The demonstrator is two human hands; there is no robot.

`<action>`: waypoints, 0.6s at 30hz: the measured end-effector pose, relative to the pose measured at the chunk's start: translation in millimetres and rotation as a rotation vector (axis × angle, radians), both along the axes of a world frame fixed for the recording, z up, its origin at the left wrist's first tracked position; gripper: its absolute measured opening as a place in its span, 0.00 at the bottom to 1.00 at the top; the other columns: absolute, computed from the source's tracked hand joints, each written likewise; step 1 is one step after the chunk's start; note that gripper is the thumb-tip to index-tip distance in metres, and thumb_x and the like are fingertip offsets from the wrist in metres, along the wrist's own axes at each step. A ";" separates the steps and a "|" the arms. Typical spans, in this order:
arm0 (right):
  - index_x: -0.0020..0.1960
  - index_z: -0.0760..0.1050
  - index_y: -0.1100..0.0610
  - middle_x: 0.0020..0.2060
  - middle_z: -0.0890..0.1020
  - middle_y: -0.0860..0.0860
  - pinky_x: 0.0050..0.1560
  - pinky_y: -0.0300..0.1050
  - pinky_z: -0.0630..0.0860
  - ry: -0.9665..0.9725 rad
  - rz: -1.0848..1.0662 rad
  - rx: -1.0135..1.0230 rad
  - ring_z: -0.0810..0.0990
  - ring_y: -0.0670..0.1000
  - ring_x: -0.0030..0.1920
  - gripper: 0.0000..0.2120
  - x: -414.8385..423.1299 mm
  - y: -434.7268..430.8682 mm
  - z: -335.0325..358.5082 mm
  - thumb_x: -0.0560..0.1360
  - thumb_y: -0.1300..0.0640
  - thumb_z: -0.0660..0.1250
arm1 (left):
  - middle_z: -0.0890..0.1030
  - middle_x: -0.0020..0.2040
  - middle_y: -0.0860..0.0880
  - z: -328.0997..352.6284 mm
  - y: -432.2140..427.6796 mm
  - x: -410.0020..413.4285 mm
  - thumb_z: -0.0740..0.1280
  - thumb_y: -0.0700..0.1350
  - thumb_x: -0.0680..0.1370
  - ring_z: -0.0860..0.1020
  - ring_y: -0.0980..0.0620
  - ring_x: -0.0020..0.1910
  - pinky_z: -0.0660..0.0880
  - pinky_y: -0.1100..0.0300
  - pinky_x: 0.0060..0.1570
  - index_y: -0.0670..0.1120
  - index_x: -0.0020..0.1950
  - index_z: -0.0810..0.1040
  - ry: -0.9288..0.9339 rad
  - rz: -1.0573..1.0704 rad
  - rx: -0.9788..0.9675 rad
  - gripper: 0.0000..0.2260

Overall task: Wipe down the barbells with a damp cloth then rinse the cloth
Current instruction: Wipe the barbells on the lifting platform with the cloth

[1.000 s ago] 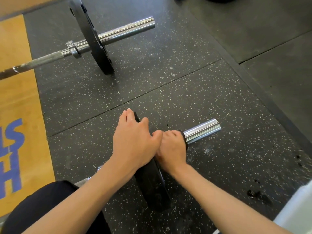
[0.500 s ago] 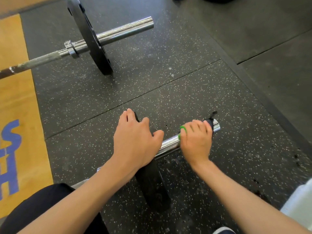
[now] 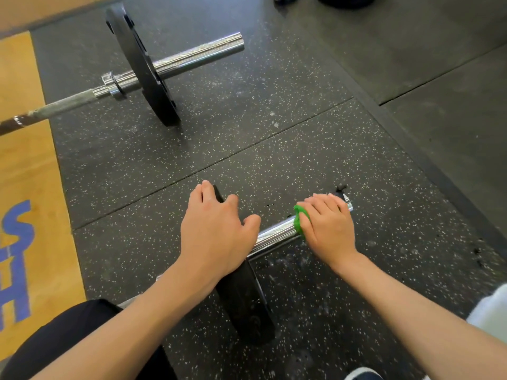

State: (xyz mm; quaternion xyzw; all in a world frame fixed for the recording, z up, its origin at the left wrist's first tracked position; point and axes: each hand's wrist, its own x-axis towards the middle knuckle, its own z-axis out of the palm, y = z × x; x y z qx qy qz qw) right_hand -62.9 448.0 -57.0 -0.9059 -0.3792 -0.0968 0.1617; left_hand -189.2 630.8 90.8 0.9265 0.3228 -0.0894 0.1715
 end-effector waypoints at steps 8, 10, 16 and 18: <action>0.39 0.79 0.53 0.34 0.79 0.49 0.46 0.50 0.71 0.046 0.113 -0.042 0.75 0.54 0.37 0.15 -64.8 67.7 6.4 0.81 0.52 0.59 | 0.60 0.79 0.39 -1.4 3.7 -0.9 0.59 0.56 0.78 0.56 0.45 0.76 0.67 0.50 0.66 0.46 0.54 0.78 -0.020 0.008 0.007 0.17; 0.60 0.80 0.54 0.53 0.83 0.51 0.63 0.52 0.72 0.012 0.266 -0.059 0.79 0.55 0.55 0.16 -68.0 45.3 -3.3 0.85 0.49 0.55 | 0.60 0.78 0.40 -1.5 4.2 -1.1 0.59 0.56 0.78 0.57 0.45 0.76 0.68 0.51 0.64 0.46 0.54 0.78 -0.023 0.003 0.010 0.16; 0.79 0.64 0.50 0.78 0.67 0.55 0.79 0.55 0.57 -0.128 0.387 -0.212 0.64 0.56 0.78 0.24 -7.3 -26.4 -18.3 0.85 0.47 0.54 | 0.59 0.79 0.40 0.1 4.7 -2.1 0.59 0.55 0.79 0.55 0.44 0.77 0.69 0.48 0.63 0.46 0.53 0.77 0.000 -0.009 -0.008 0.15; 0.74 0.73 0.53 0.72 0.74 0.55 0.78 0.56 0.59 -0.053 0.238 -0.181 0.69 0.56 0.75 0.22 13.4 -32.5 -12.5 0.85 0.48 0.52 | 0.58 0.79 0.40 0.8 4.2 -1.5 0.59 0.55 0.79 0.55 0.44 0.77 0.69 0.49 0.63 0.46 0.52 0.77 0.009 -0.009 -0.011 0.14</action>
